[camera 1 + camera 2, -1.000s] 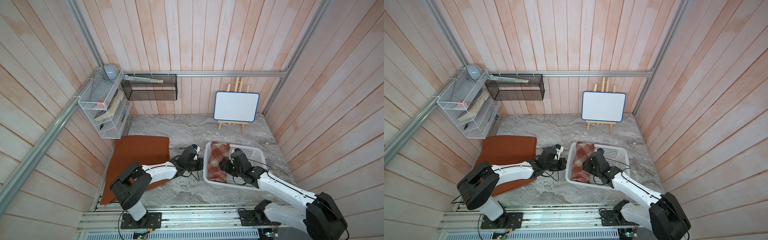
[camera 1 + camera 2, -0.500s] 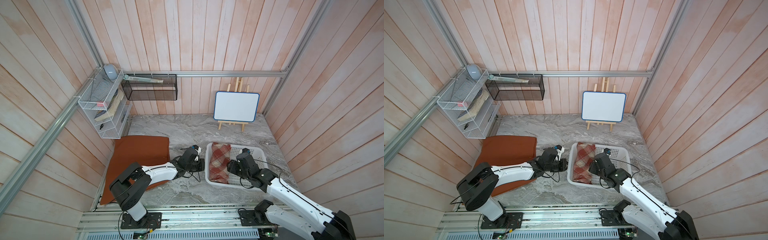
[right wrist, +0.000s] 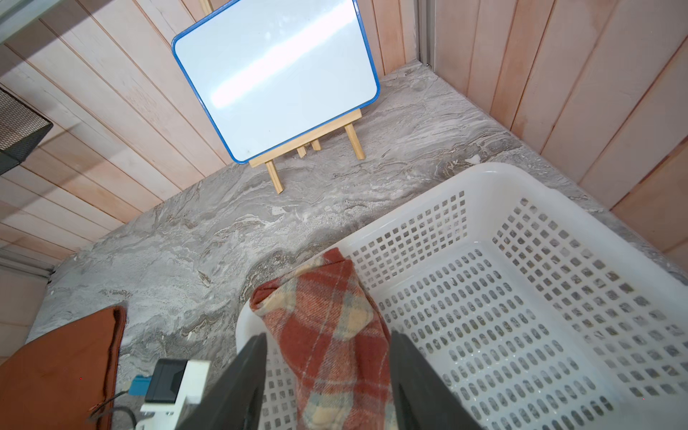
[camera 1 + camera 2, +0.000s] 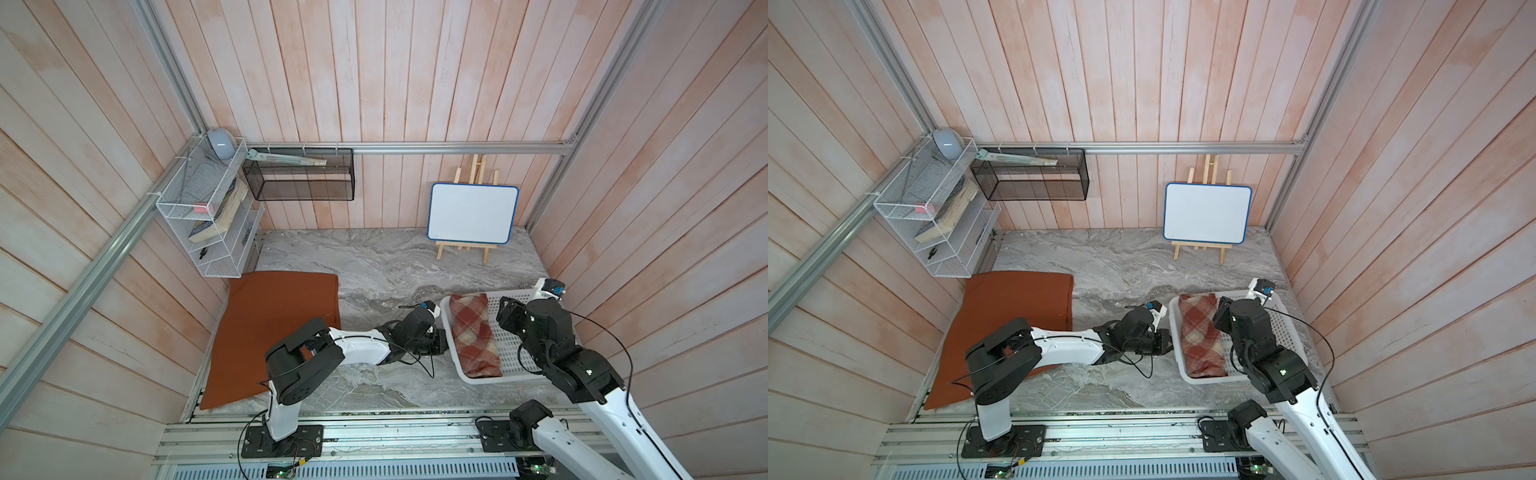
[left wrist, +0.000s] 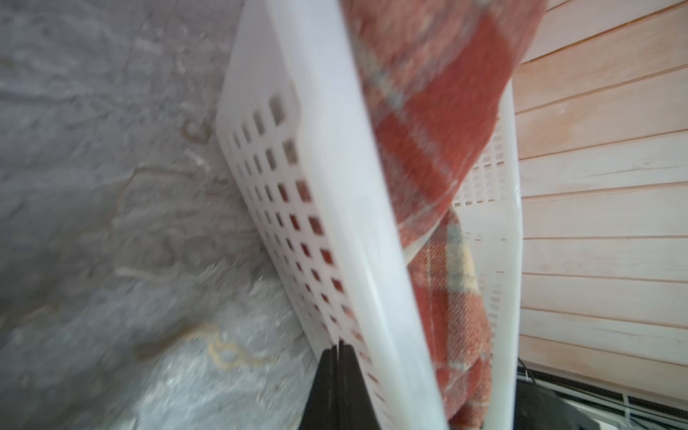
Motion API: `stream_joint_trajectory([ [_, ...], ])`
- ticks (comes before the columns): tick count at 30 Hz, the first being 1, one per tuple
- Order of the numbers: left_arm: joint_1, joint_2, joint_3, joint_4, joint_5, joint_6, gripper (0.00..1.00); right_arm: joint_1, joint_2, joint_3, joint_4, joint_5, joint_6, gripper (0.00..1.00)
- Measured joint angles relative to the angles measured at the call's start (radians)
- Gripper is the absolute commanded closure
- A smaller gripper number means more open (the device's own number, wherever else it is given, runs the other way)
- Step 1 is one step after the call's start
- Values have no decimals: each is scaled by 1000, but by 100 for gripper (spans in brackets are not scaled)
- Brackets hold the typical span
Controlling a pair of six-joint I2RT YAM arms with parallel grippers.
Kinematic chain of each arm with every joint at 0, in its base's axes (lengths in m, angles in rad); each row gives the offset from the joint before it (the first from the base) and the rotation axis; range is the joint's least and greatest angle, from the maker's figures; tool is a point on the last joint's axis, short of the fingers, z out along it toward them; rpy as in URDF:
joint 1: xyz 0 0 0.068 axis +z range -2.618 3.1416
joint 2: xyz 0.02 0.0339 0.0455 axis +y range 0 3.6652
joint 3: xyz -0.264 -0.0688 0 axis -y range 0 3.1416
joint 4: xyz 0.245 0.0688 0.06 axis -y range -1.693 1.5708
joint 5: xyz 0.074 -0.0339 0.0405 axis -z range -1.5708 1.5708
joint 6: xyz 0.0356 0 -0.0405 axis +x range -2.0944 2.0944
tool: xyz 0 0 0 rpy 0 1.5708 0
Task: Roll up the skirts
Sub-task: Move the basket to the center of the board, then move the skirt to the center of the board.
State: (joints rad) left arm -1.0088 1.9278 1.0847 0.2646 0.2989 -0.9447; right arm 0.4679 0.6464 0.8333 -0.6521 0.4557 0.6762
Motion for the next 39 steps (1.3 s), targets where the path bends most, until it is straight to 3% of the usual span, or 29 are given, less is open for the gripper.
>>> stream_joint_trajectory([
  [11,2,247,307,46,37,16,100,-18,-42,-32,-17,15,-20,43],
  [18,3,282,345,50,63,56,100,-35,-37,-55,0,-6,-48,41],
  [21,17,264,332,39,73,90,100,-41,-19,-81,39,-56,-76,45],
  [26,133,45,137,1,85,141,96,-15,100,-93,139,-172,-135,52],
  [30,261,-204,2,-63,31,189,94,138,249,-70,220,-177,-171,57],
  [34,394,-440,-145,-87,-2,196,88,294,440,34,317,-194,-206,51],
  [39,654,-645,-357,-178,-48,121,88,460,774,216,472,-327,-236,46],
])
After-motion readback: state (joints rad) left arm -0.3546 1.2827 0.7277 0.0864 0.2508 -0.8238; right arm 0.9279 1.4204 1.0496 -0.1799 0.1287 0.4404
